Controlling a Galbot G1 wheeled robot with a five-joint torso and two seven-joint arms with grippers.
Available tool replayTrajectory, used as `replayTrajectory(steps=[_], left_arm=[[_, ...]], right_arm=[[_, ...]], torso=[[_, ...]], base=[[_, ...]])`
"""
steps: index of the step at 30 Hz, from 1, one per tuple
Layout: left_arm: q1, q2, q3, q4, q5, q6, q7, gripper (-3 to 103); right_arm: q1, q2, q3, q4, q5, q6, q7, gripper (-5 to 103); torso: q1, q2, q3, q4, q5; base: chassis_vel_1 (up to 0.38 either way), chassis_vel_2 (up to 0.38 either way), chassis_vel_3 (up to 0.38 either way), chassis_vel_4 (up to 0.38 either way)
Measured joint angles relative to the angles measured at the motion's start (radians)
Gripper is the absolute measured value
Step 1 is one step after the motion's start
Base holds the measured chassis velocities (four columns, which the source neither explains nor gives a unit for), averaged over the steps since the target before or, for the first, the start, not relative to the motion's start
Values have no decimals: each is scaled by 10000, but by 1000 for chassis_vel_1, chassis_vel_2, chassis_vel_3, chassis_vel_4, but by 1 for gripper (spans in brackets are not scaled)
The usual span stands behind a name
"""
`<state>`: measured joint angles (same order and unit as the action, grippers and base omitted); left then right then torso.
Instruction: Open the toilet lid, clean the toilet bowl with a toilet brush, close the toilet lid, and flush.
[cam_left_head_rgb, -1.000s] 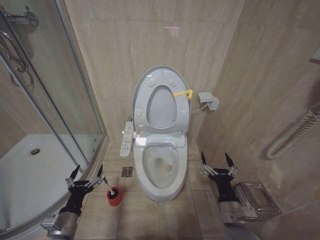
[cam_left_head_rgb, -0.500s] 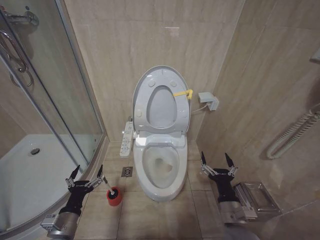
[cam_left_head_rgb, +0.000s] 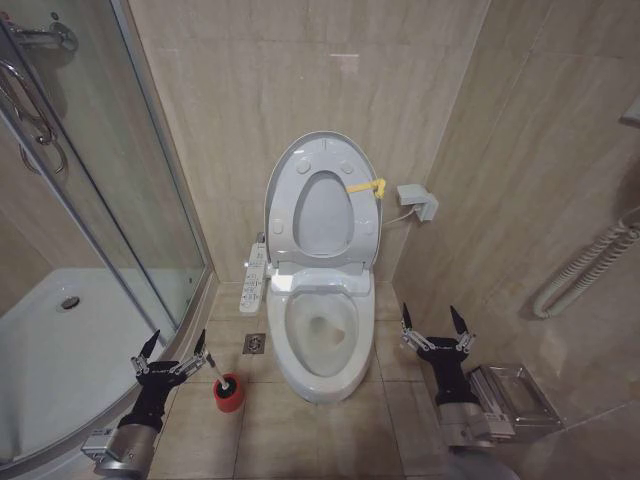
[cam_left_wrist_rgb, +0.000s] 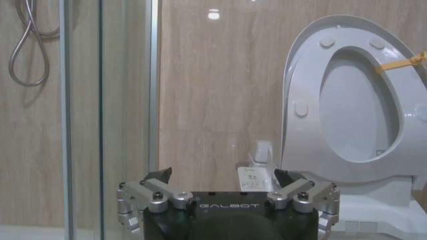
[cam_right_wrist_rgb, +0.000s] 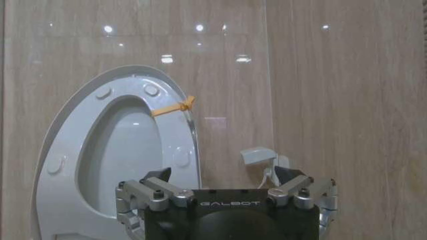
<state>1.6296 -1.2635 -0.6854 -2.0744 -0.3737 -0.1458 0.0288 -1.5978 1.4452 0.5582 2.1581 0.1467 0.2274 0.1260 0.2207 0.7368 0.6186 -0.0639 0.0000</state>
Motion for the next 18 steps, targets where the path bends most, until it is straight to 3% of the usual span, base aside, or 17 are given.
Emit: replayTrajectory(steps=[18], left_arm=[[0,0,0,0,0,0,0,100]], right_arm=[[0,0,0,0,0,0,0,100]], torso=[[0,0,0,0,0]], base=[[0,0,0,0]])
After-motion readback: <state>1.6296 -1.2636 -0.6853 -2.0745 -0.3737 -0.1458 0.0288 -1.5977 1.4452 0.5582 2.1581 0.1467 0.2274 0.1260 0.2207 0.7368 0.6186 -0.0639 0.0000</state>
